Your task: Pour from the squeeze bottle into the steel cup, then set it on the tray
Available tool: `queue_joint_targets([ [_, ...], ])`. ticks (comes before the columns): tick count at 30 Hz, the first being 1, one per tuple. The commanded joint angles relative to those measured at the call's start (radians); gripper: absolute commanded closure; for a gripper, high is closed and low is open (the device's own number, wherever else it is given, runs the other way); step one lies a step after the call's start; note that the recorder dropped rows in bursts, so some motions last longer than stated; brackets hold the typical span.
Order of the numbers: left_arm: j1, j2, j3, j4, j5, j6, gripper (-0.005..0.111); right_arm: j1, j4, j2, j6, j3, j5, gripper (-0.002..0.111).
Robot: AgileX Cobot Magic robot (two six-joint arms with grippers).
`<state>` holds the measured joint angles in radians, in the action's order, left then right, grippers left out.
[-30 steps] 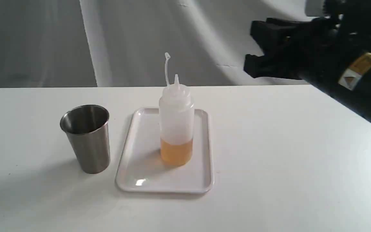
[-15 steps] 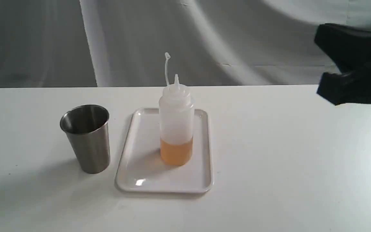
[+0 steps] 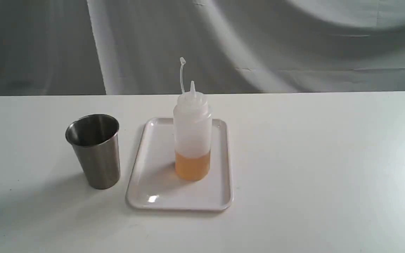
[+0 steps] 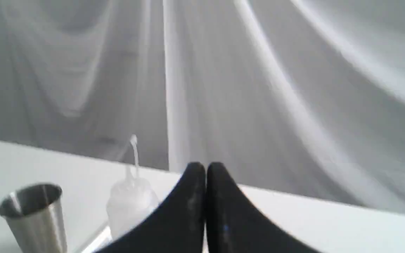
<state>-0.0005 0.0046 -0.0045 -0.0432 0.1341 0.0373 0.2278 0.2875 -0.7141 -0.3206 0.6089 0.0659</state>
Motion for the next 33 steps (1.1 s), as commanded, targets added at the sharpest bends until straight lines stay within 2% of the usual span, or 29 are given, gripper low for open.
queue_joint_targets([
  [1, 0.001, -0.005, 0.004, -0.003, -0.002, -0.001, 0.098, 0.019, 0.037, 0.054, 0.007, -0.009, 0.156, 0.108],
  [3, 0.001, -0.005, 0.004, -0.003, -0.002, -0.001, 0.098, 0.019, 0.037, 0.106, 0.006, -0.037, 0.113, 0.108],
  [7, 0.001, -0.005, 0.004, -0.003, -0.002, -0.003, 0.098, -0.014, 0.106, 0.207, 0.01, -0.163, -0.141, 0.108],
  [9, 0.001, -0.005, 0.004, -0.003, -0.002, -0.003, 0.098, -0.077, 0.135, 0.261, 0.012, -0.272, -0.286, 0.108],
  [13, 0.001, -0.005, 0.004, -0.003, -0.002, -0.005, 0.098, -0.193, 0.082, 0.34, 0.012, -0.43, -0.389, 0.108],
  [20, 0.001, -0.005, 0.004, -0.003, -0.002, -0.005, 0.098, -0.37, 0.06, 0.471, 0.014, -0.579, -0.387, 0.108],
  [24, 0.001, -0.005, 0.004, -0.003, -0.002, -0.001, 0.098, -0.435, 0.056, 0.537, 0.0, -0.609, -0.284, 0.108],
  [33, 0.001, -0.005, 0.004, -0.003, -0.002, -0.001, 0.098, -0.474, 0.074, 0.633, 0.002, -0.609, 0.024, 0.108],
])
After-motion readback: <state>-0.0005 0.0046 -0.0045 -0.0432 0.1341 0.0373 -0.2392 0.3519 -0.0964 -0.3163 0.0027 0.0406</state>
